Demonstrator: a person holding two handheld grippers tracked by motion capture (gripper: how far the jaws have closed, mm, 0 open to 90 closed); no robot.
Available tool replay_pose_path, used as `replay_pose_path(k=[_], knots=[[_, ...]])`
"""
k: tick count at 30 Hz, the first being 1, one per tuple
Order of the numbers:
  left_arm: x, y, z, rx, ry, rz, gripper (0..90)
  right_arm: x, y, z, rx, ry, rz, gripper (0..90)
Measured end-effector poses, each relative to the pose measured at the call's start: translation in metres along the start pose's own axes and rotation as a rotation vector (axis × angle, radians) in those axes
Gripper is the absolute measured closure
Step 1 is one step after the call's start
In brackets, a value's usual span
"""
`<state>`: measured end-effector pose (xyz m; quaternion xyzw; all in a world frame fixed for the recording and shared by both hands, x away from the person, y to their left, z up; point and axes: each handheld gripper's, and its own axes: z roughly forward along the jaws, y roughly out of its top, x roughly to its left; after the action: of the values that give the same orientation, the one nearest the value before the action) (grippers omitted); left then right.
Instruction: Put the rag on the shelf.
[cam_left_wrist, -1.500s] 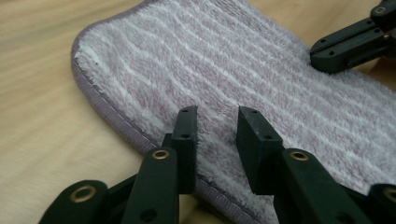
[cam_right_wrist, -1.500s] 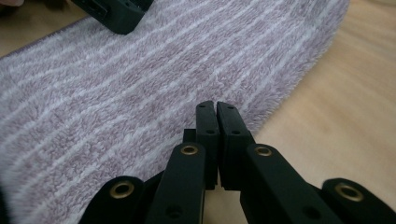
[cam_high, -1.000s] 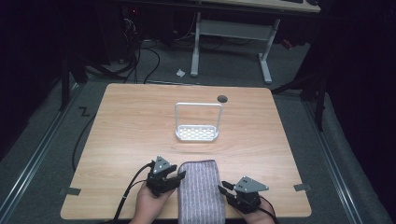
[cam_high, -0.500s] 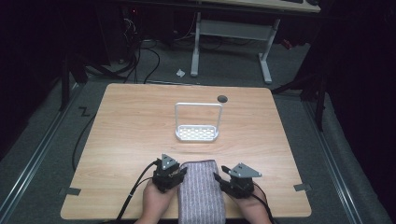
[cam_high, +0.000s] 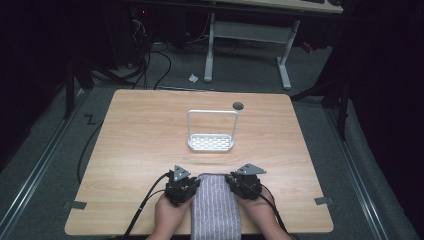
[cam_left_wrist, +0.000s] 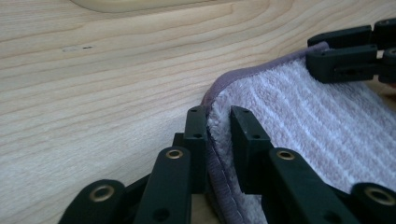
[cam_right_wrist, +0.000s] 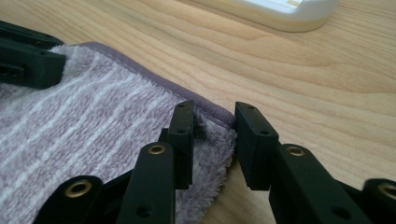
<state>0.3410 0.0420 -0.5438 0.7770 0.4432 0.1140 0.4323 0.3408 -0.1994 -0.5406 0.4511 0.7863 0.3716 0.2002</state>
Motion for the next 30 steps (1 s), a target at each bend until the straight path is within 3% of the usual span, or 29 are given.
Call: replay_pose_path(k=[2,7,9,15,16,22,27,30], knots=[[-0.003,0.0,0.001,0.001,0.008,0.023,79.9,0.002,-0.002,-0.002,0.0,0.004,0.009,75.5],[-0.004,-0.001,-0.001,-0.01,-0.004,0.033,81.3,0.009,-0.006,-0.008,-0.012,0.022,-0.024,83.9],[-0.005,-0.003,-0.005,-0.048,-0.009,0.04,81.3,0.009,-0.008,-0.012,-0.054,0.03,-0.017,84.3],[-0.009,-0.003,-0.016,-0.134,-0.021,0.052,81.1,0.007,-0.004,-0.029,-0.184,-0.019,-0.02,84.2],[-0.01,-0.002,-0.018,-0.15,-0.022,0.05,81.1,0.007,-0.004,-0.029,-0.184,-0.019,-0.02,84.2],[-0.017,-0.001,-0.037,-0.252,-0.016,0.075,81.0,0.017,-0.001,-0.042,-0.266,-0.037,-0.058,84.1],[-0.024,0.003,-0.057,-0.348,-0.012,0.109,80.9,0.029,0.006,-0.065,-0.379,-0.054,-0.102,84.1],[-0.028,0.005,-0.069,-0.386,-0.014,0.119,81.0,0.032,0.008,-0.071,-0.402,-0.048,-0.112,84.0]])
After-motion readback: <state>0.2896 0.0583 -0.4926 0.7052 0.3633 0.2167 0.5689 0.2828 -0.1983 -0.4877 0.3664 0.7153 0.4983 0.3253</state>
